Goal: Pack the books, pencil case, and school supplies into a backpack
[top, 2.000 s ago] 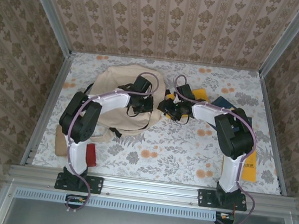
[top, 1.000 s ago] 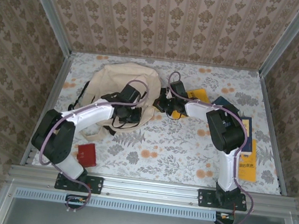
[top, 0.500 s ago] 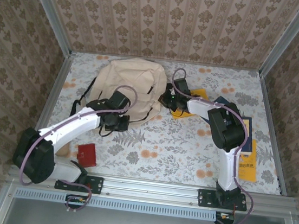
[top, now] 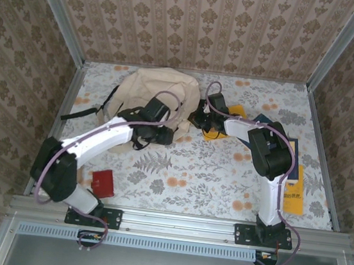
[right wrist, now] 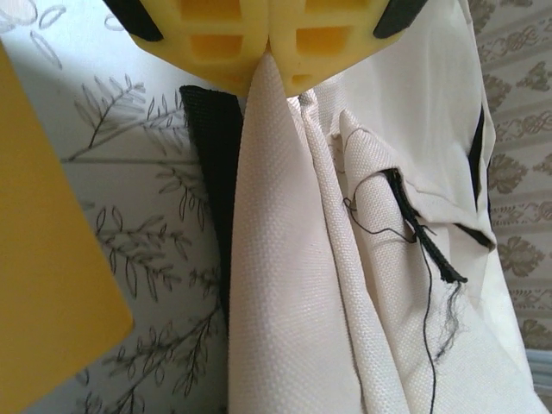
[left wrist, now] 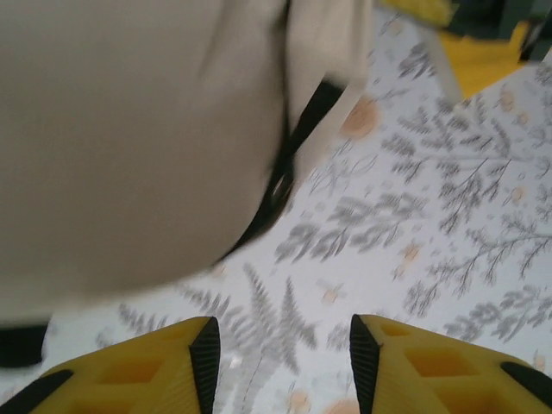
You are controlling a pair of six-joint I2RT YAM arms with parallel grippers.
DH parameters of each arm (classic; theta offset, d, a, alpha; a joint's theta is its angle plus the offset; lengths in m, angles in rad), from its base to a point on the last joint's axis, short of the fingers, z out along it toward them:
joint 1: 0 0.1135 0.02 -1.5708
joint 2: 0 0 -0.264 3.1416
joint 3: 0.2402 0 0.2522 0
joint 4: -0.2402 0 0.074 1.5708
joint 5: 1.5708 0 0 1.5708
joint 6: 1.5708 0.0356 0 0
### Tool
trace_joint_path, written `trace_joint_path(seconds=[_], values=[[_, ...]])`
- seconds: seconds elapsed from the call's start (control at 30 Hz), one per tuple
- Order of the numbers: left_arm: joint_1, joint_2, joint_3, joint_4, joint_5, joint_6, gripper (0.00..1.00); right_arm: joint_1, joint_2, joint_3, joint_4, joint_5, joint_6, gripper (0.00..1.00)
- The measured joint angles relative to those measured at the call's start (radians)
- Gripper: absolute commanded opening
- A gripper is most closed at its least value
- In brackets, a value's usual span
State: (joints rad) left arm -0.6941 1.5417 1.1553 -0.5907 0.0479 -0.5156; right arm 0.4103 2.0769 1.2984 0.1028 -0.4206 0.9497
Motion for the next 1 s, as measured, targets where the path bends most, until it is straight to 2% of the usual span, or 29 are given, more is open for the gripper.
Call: trace_joint_path(seconds=[0.17, 0.33, 0.43, 0.5, 0.7, 0.83, 1.0], values=[[-0.004, 0.153, 0.098, 0.019, -0.034, 0.064, 0.53, 0.0, -0.023, -0.025, 0.014, -0.029, 0.001, 0.0], [0.002, 0.242, 0.158, 0.021, -0.037, 0.104, 0.51, 0.0, -0.023, -0.028, 0.029, -0.042, 0.013, 0.0], [0.01, 0.269, 0.174, 0.03, -0.037, 0.118, 0.45, 0.0, -0.023, -0.028, 0.03, -0.045, 0.019, 0.0], [0.014, 0.28, 0.182, 0.031, -0.037, 0.126, 0.37, 0.0, -0.023, -0.028, 0.03, -0.047, 0.02, 0.0], [0.019, 0.293, 0.192, 0.031, -0.047, 0.14, 0.02, 0.0, -0.023, -0.028, 0.03, -0.051, 0.023, 0.0], [0.021, 0.286, 0.188, 0.031, -0.048, 0.143, 0.0, 0.0, -0.023, -0.028, 0.029, -0.048, 0.023, 0.0], [0.021, 0.192, 0.106, 0.037, -0.034, 0.143, 0.0, 0.0, -0.023, -0.018, 0.011, -0.016, 0.023, 0.0]])
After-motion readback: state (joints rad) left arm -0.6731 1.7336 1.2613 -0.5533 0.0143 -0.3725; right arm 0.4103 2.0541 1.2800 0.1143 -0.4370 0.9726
